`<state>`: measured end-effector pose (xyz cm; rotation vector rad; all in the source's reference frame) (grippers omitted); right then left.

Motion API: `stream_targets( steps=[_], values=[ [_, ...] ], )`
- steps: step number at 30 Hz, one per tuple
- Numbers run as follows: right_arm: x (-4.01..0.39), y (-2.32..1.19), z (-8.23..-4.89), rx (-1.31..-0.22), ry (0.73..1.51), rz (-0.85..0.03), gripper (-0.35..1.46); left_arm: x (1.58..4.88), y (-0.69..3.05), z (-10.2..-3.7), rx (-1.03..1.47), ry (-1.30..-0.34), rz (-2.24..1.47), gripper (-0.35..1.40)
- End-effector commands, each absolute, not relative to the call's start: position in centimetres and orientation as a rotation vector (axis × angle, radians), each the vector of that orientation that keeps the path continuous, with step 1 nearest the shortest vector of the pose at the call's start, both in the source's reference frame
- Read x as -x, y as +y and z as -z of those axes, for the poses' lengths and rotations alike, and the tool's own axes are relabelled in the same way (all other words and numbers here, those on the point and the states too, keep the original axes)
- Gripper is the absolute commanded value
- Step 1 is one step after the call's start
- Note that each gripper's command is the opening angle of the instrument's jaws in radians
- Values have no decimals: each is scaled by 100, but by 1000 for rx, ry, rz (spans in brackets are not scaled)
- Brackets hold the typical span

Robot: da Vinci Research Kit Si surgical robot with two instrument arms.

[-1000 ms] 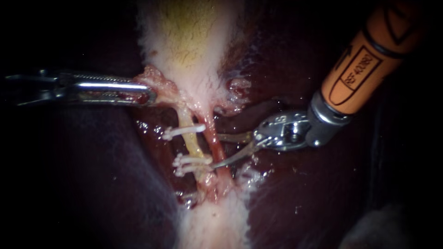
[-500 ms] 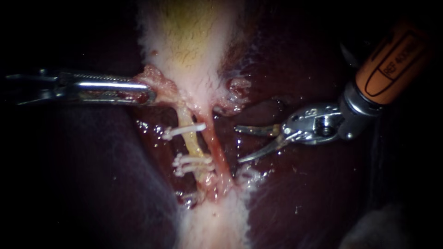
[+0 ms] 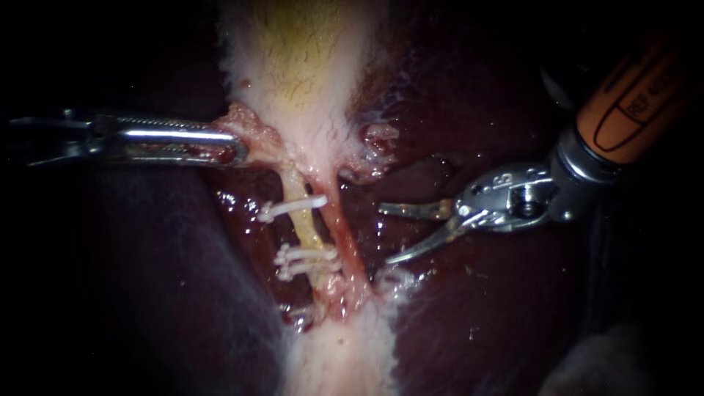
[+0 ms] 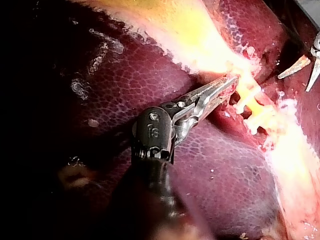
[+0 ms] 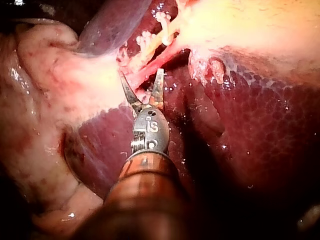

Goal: Go to the cutting position left tube

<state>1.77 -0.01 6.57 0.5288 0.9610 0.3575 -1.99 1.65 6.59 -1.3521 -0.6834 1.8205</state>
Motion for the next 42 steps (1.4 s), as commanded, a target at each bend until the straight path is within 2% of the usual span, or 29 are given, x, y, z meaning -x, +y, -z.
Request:
stream_targets(
  steps=[1, 13, 22, 32, 42],
  values=[
    [-182, -3, -658, -536, 958, -356, 145, 199, 165, -659, 1352, -684, -1821, -35],
    [-216, -10, -667, -557, 957, -344, 145, 199, 165, -659, 1352, -684, -1821, -35],
    [-227, -16, -688, -552, 956, -337, 145, 199, 165, -658, 1352, -683, -1820, -35],
    [-235, -19, -728, -548, 955, -331, 145, 199, 165, -658, 1352, -683, -1821, -35],
    [-249, -14, -735, -556, 953, -332, 145, 199, 165, -659, 1353, -684, -1821, -35]
  ],
)
